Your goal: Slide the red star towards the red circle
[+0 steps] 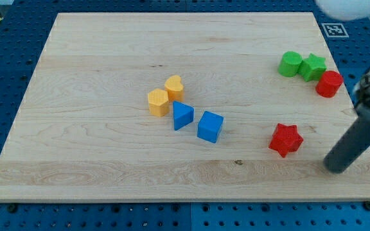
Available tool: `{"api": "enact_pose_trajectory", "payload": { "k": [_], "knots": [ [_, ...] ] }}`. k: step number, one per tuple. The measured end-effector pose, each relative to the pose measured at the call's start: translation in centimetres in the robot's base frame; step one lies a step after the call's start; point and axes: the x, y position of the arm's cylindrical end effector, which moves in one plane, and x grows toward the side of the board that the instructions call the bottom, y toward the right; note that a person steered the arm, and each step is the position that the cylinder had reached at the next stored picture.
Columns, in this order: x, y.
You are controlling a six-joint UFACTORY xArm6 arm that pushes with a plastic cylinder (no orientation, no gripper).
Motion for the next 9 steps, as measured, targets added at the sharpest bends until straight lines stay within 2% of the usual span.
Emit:
{"api": "enact_pose_trajectory", "payload": {
  "k": [1, 3, 5, 7, 8, 9],
  "knots": [
    [0.4, -4.9],
    [-6.8, -5.7],
    [-7.5, -8.8],
    [-8.8, -5.4],
    [-6.9, -7.1],
    [-6.8, -5.2]
  ]
}}
